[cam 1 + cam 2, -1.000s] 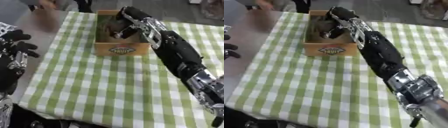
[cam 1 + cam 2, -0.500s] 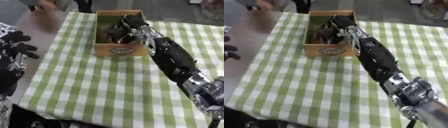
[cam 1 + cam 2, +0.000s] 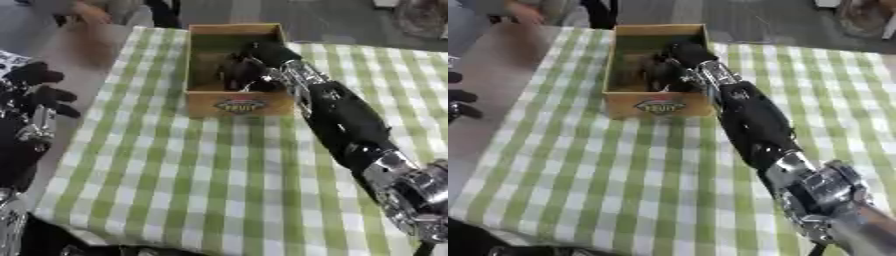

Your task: Pick up objects on the table and place them in the box.

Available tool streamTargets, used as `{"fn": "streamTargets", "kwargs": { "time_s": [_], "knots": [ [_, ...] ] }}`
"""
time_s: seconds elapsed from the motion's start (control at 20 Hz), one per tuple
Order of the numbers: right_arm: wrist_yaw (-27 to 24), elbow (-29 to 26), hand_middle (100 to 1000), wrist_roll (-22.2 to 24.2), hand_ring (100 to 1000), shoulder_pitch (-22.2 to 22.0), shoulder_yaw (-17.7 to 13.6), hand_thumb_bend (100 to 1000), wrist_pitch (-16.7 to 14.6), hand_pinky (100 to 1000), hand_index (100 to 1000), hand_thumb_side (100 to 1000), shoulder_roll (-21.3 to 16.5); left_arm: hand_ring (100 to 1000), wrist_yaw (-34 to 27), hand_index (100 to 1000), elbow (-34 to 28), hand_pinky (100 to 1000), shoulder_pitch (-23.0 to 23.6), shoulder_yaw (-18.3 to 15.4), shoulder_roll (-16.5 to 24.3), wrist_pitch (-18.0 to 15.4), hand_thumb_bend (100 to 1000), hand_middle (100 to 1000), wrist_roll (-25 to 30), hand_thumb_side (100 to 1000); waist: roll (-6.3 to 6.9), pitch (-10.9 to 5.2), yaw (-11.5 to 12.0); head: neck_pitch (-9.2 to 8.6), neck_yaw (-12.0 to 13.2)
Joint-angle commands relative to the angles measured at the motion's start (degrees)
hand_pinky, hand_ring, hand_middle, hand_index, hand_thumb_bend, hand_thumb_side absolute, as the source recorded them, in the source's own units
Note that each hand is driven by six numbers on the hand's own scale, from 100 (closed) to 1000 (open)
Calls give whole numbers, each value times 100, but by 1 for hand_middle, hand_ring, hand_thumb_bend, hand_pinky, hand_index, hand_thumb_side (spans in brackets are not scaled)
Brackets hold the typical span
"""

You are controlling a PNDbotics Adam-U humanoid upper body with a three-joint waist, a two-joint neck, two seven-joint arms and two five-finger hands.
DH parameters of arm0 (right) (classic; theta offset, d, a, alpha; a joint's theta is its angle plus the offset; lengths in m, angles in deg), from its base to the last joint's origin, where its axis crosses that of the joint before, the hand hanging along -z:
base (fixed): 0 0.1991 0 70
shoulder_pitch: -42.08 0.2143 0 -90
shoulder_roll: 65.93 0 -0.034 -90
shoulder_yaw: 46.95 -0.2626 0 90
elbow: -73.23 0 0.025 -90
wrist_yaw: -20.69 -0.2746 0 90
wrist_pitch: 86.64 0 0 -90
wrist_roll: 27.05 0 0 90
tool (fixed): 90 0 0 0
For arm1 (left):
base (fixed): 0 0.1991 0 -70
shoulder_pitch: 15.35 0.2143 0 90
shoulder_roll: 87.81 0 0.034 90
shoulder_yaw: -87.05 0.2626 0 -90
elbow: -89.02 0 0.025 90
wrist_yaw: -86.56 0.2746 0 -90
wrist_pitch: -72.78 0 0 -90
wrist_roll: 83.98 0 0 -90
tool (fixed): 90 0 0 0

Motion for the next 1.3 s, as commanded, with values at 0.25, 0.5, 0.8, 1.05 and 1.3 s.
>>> {"fn": "streamTargets", "kwargs": {
  "time_s": [0.25,0.5,0.8,1.05,1.3],
  "knots": [
    [-683,-374,925,258,909,96,-368,629,-383,916,924,544,-213,606,-16,779,-83,521,-8,-69,102,-16,100,664,-51,169,22,-128,-134,-25,102],
    [-1230,-589,909,106,891,82,-385,626,-290,904,915,519,-362,606,-7,780,-77,521,17,-90,133,-25,100,664,-65,169,5,-159,-239,-13,150],
    [-1894,-926,895,203,874,16,-285,631,-315,888,909,497,-593,606,9,779,-65,520,54,-128,179,-38,100,664,-97,170,-23,-187,-399,7,235],
    [-2388,-1527,840,107,817,-185,-129,589,-519,826,888,443,-857,606,62,779,-44,521,95,-228,229,-67,100,664,-185,171,-44,-179,-653,42,438],
    [-2839,-2254,744,-301,730,-716,-191,546,-638,746,841,325,-1093,607,117,779,-20,521,132,-337,256,-100,100,664,-303,173,-40,-157,-917,56,633]
  ]
}}
